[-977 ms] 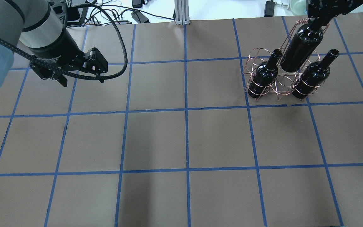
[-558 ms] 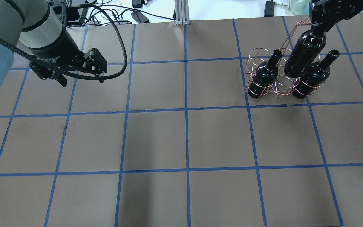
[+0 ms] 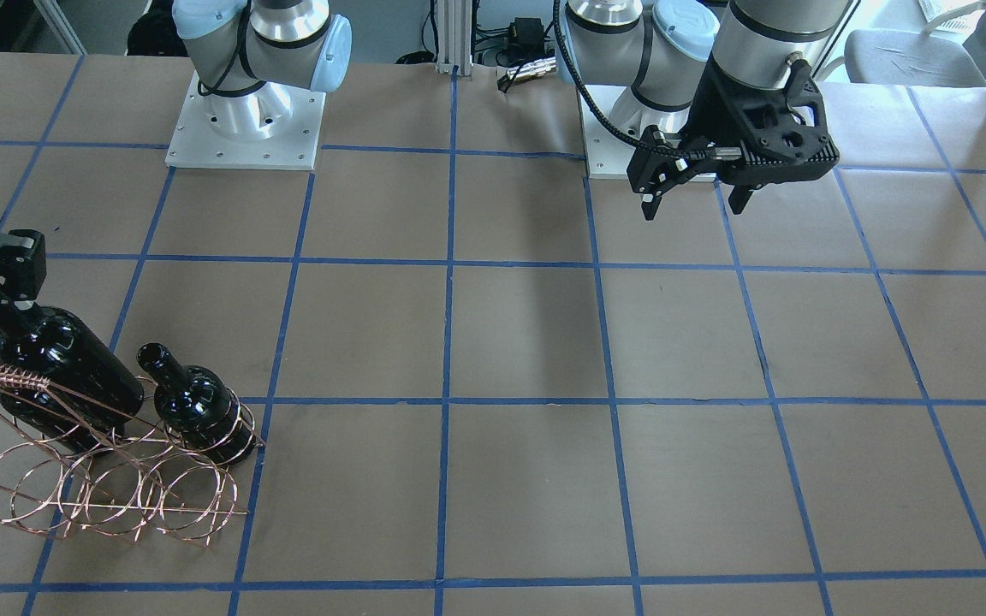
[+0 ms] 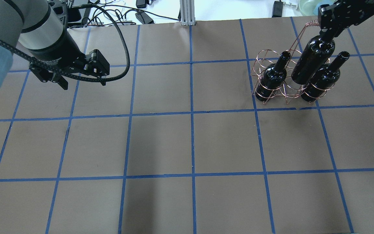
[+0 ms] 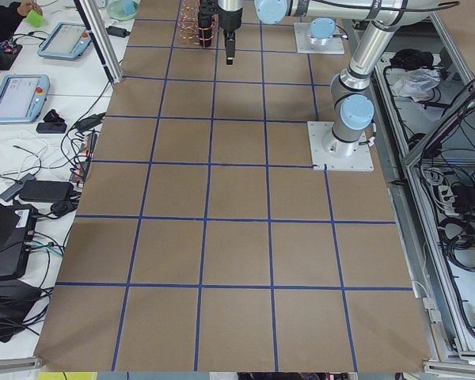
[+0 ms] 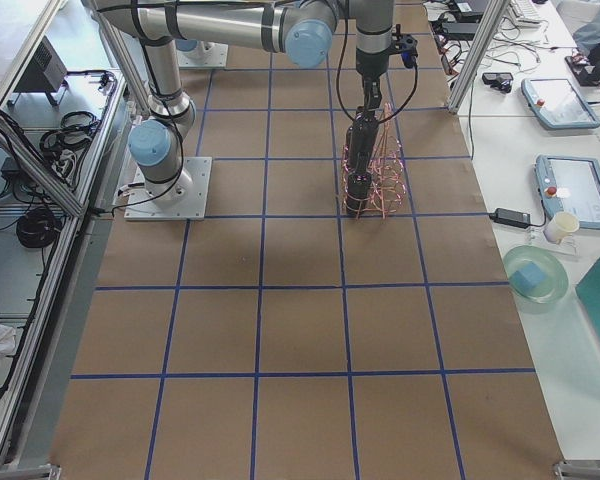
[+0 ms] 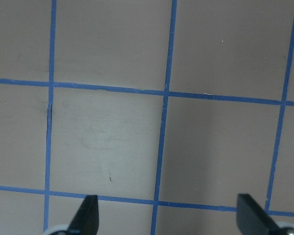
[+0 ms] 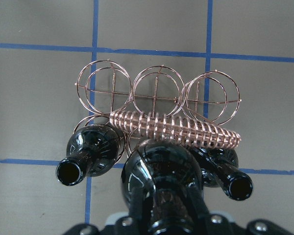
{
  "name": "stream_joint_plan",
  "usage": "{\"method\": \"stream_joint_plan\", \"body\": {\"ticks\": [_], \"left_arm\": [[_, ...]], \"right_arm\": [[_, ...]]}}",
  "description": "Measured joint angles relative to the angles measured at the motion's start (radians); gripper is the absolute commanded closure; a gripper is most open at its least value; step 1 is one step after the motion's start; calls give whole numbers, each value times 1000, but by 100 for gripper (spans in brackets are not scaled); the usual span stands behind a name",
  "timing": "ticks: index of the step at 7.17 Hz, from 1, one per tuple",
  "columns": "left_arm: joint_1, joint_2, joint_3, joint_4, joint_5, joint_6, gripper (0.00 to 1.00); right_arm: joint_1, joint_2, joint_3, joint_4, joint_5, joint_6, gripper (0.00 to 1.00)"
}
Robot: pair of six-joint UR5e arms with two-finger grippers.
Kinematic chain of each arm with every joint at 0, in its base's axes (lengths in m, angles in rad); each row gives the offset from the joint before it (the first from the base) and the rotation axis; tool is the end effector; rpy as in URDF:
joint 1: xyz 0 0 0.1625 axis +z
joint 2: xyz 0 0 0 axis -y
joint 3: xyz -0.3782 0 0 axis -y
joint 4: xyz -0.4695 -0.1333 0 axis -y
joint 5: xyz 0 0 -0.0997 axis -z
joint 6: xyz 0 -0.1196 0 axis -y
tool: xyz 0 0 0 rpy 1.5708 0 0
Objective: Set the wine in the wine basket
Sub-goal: 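Lower the bottle neck-first into the empty middle rack slot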
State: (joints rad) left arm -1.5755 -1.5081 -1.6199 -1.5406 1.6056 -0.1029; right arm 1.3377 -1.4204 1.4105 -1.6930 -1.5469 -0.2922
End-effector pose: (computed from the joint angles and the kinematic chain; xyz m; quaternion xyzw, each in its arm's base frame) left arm -0.1317 -0.5500 0.4313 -0.0494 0.9984 -0.0228 0.0162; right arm -0.0155 -0.6548 0.4357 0.0303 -0.9973 0.0668 0.0056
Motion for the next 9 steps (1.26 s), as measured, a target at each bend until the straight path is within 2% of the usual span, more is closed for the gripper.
{"method": "stream_joint_plan", "body": {"ticks": [9], "left_arm": [[-1, 0, -1, 1, -5, -4, 0]], "right_arm": [[1, 34, 24, -27, 3, -3, 100]]}}
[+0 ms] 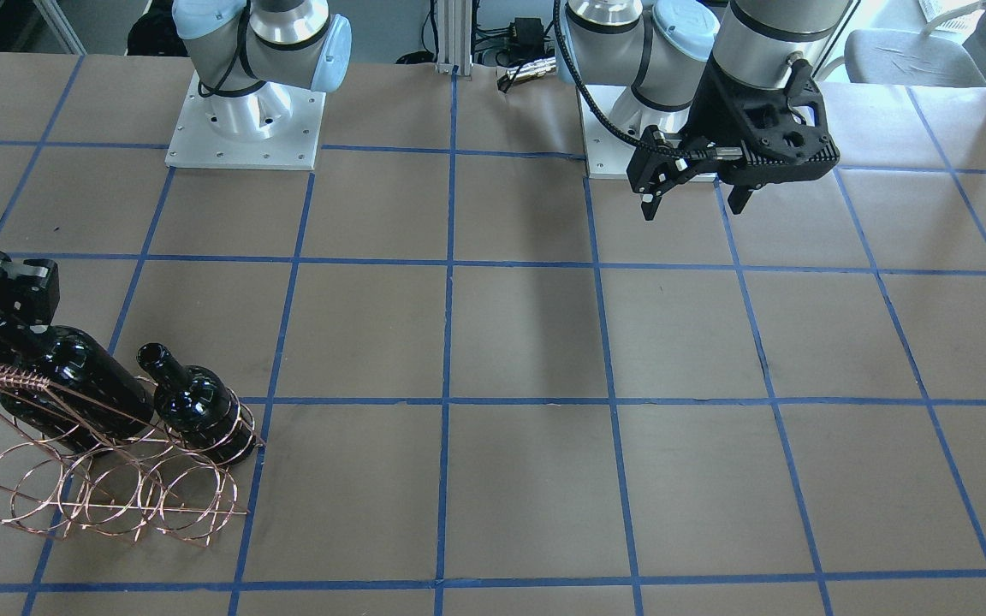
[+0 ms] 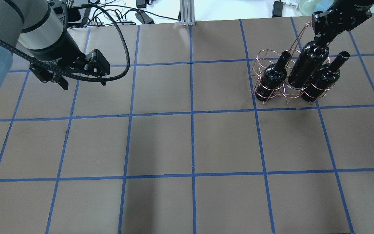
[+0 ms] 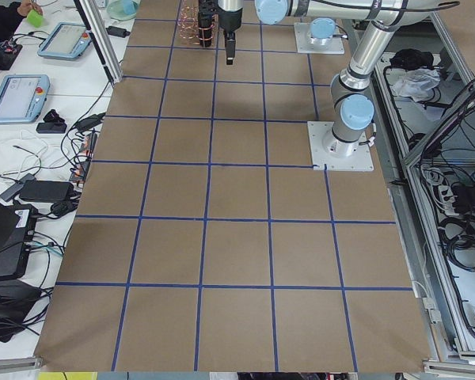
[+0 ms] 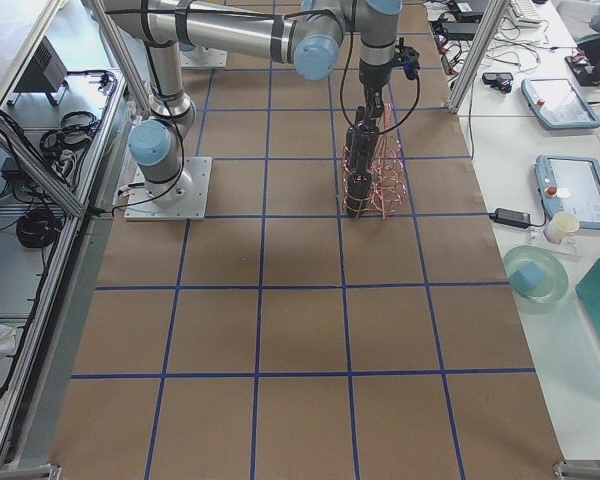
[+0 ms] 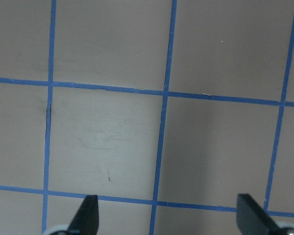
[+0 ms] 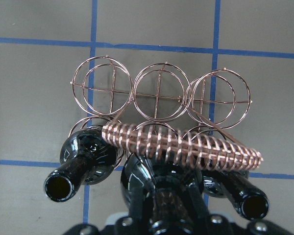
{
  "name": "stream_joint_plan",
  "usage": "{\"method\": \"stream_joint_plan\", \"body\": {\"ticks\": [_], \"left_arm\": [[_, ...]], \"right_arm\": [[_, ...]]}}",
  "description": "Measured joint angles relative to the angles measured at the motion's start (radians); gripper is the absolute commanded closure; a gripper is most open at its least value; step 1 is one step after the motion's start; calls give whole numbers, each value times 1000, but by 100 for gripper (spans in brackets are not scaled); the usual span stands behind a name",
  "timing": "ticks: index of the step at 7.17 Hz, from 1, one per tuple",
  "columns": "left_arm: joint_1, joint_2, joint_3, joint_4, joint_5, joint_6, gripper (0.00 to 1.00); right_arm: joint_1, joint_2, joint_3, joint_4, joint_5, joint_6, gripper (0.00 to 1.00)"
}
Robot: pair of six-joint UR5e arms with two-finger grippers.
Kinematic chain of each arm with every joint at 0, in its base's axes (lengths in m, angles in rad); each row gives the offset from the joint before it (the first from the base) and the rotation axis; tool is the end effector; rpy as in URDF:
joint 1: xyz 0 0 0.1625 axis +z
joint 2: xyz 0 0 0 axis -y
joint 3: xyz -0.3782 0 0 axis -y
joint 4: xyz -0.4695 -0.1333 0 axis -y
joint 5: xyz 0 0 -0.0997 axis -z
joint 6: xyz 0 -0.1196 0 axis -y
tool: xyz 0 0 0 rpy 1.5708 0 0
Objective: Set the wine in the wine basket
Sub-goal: 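Lower the bottle neck-first into the empty middle rack slot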
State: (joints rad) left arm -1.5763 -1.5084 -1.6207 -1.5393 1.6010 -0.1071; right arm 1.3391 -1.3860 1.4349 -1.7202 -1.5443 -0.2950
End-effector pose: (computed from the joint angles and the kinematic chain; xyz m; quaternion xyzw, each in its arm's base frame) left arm -0.1327 -0.5500 0.4308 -0.0511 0.9983 -0.0228 0.0138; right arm -0.0164 -0.6636 0.4024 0.0323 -0.9981 0.0519 0.0003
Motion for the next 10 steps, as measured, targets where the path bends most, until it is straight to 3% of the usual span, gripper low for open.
{"method": "stream_joint_plan", "body": {"ticks": [9, 10], "left_arm": [[3, 1, 0, -4, 5, 3, 0], [4, 2, 0, -4, 5, 3, 0]], "right_arm": [[0, 52, 98, -101, 2, 8, 100], [0, 55, 109, -104, 2, 8, 93]]}}
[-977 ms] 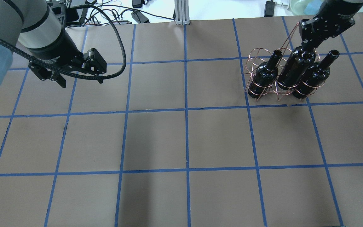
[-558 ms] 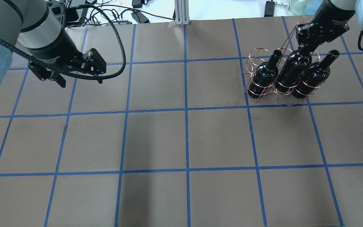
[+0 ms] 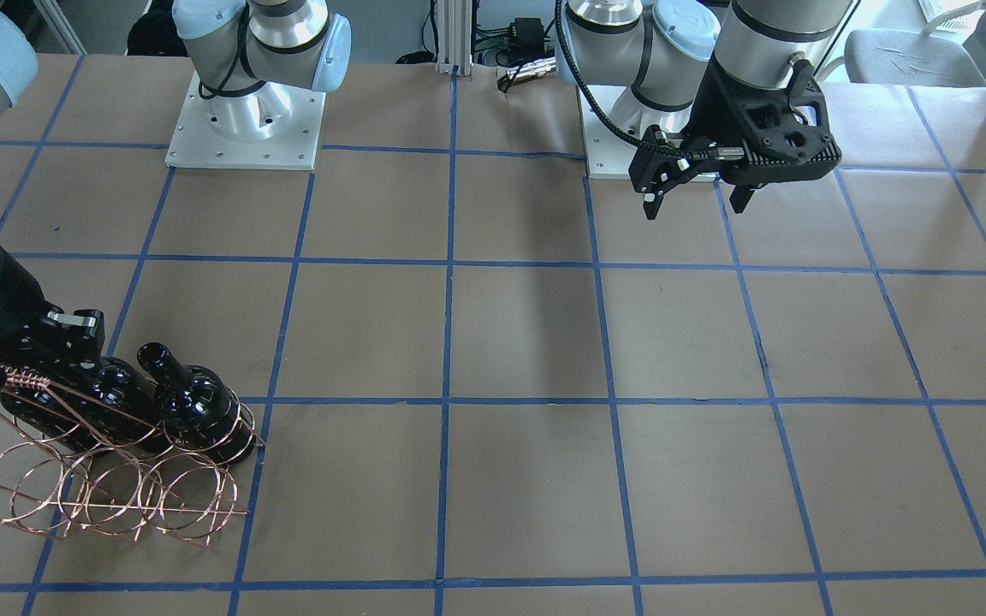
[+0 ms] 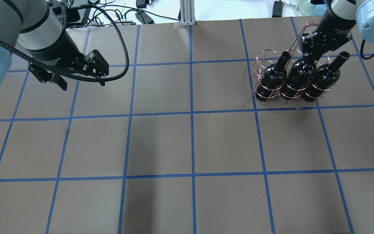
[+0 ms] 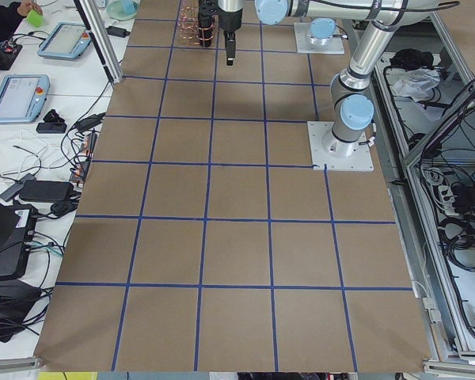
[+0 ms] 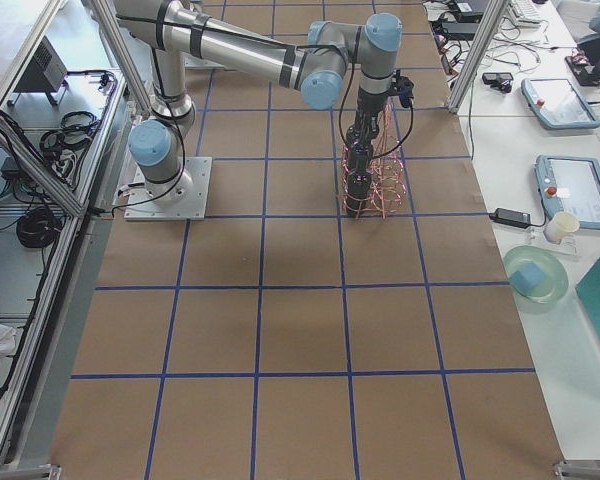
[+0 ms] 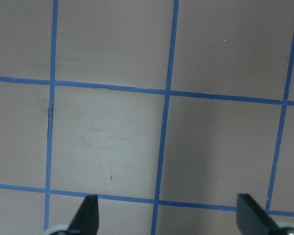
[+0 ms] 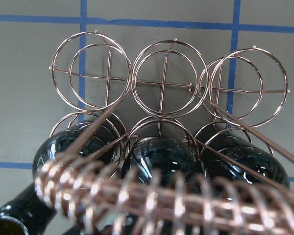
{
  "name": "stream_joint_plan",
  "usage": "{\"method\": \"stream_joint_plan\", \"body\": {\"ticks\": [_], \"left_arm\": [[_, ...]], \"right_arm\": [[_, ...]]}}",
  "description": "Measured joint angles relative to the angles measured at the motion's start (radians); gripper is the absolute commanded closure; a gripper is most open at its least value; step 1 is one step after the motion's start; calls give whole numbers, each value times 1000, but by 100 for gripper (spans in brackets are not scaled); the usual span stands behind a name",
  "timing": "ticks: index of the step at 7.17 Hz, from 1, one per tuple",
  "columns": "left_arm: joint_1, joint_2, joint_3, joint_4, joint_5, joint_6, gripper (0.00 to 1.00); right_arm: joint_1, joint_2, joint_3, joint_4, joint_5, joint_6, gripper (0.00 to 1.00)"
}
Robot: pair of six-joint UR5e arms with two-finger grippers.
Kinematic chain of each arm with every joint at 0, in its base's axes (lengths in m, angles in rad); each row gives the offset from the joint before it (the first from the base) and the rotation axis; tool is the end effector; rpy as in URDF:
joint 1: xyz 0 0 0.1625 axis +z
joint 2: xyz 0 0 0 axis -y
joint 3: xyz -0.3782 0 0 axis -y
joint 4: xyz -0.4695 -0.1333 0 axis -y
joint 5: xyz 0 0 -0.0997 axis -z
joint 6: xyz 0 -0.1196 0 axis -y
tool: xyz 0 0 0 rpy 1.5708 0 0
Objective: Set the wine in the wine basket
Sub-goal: 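Lower the bottle neck-first into the empty middle rack slot, then open the right gripper to release the bottle in the rack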
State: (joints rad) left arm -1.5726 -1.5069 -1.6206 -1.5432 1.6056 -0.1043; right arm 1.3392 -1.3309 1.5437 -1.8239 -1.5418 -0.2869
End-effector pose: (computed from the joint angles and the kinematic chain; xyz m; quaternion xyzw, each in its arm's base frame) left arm -0.1301 -0.5497 0.4313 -0.0516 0.9983 -0.0217 0.0163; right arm -0.0168 -0.6672 0.3153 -0.0279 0.9993 -0.0232 0.0088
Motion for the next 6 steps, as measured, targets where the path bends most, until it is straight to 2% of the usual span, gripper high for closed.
{"method": "stream_joint_plan", "body": {"ticks": [1, 2, 4, 6], "left_arm": [[0, 0, 0, 0, -1, 0, 0], [0, 0, 1, 1, -1, 0, 0], [4, -3, -1, 4, -1, 4, 0], [29, -6, -1, 7, -6, -1, 0]], "right_arm": [[0, 1, 13, -10, -1, 0, 52], [0, 3, 22, -23, -4, 0, 1], [0, 2, 21, -32, -4, 10, 0], [4, -25, -19, -9, -2, 33, 0]]}}
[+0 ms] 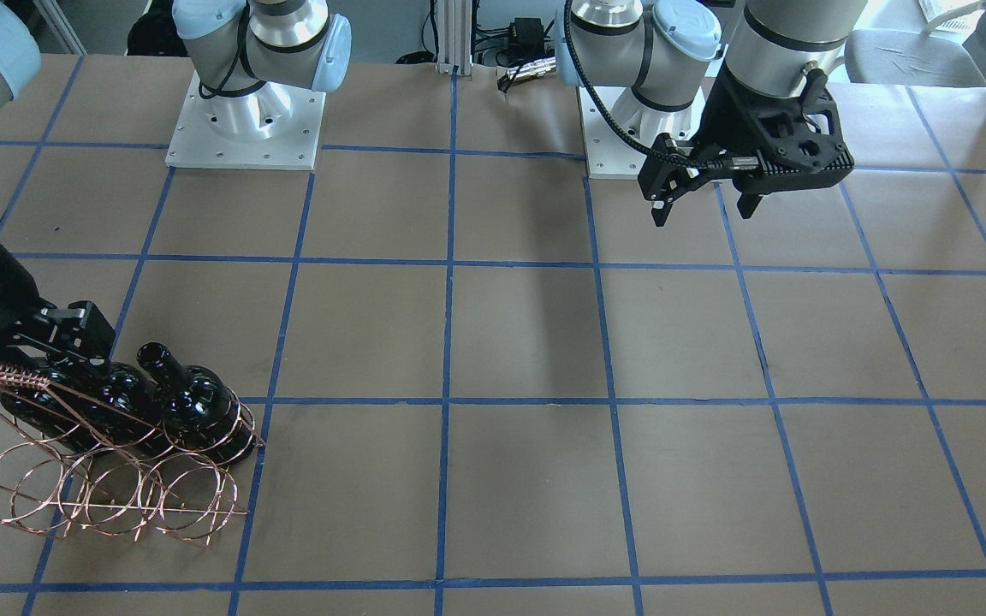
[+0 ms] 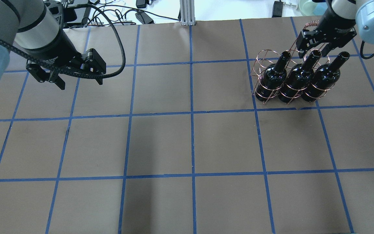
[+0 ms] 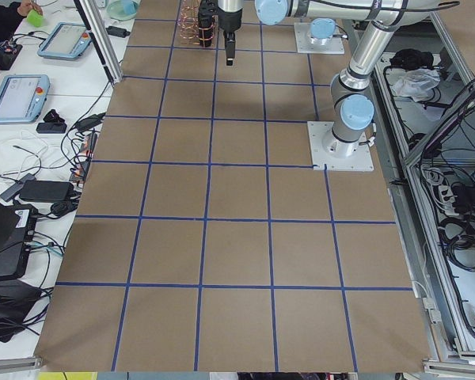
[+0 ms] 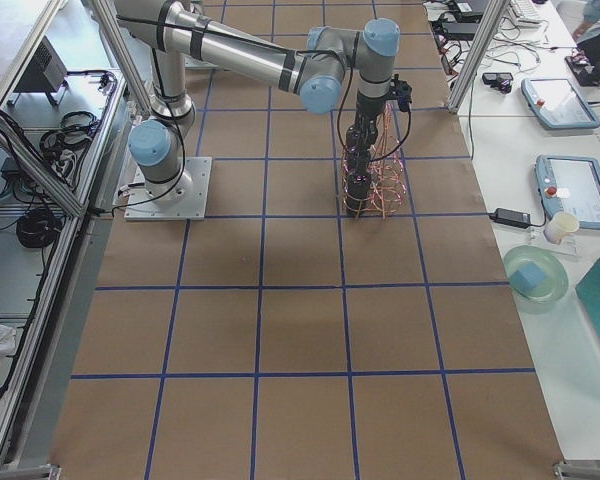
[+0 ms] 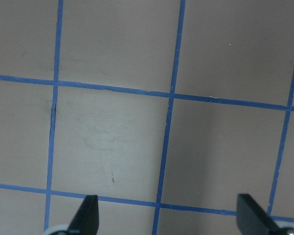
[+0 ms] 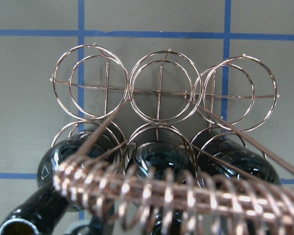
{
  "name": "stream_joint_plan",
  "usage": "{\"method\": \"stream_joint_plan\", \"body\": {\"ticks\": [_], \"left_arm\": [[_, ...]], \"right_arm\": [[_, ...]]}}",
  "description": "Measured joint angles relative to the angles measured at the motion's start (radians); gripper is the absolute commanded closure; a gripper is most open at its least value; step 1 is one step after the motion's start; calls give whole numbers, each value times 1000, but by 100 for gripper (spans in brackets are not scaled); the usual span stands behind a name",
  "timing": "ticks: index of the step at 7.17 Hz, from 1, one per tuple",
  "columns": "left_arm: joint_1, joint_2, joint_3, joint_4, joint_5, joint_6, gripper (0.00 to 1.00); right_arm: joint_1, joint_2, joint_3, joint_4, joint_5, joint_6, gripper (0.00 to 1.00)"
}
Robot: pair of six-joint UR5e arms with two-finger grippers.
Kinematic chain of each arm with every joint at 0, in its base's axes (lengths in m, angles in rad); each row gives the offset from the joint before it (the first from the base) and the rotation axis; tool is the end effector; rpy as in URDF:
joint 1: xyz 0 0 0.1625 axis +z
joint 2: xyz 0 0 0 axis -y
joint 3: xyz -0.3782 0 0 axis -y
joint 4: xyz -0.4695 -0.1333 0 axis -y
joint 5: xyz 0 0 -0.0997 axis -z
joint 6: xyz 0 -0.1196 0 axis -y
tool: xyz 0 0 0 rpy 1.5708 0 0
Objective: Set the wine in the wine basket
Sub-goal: 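Open the right gripper to release the bottle in the rack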
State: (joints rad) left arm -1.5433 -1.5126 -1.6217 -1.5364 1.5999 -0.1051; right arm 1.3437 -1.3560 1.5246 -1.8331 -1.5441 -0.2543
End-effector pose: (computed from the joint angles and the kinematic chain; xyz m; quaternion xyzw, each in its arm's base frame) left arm -0.1146 -0.5554 0.4282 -0.0665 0.9975 -0.0214 0.0137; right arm -0.0142 -0.6678 0.3435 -0.0142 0.9987 -0.0487 0.0018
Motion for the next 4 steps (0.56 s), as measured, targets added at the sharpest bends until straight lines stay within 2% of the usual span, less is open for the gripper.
{"method": "stream_joint_plan", "body": {"ticks": [2, 4], "left_arm": [[25, 9, 1, -3, 2, -4, 0], [27, 29, 2, -10, -1, -6, 0]], "right_arm": [[49, -65, -54, 99, -2, 88, 0], [208, -130, -67, 182, -25, 323, 0]]}}
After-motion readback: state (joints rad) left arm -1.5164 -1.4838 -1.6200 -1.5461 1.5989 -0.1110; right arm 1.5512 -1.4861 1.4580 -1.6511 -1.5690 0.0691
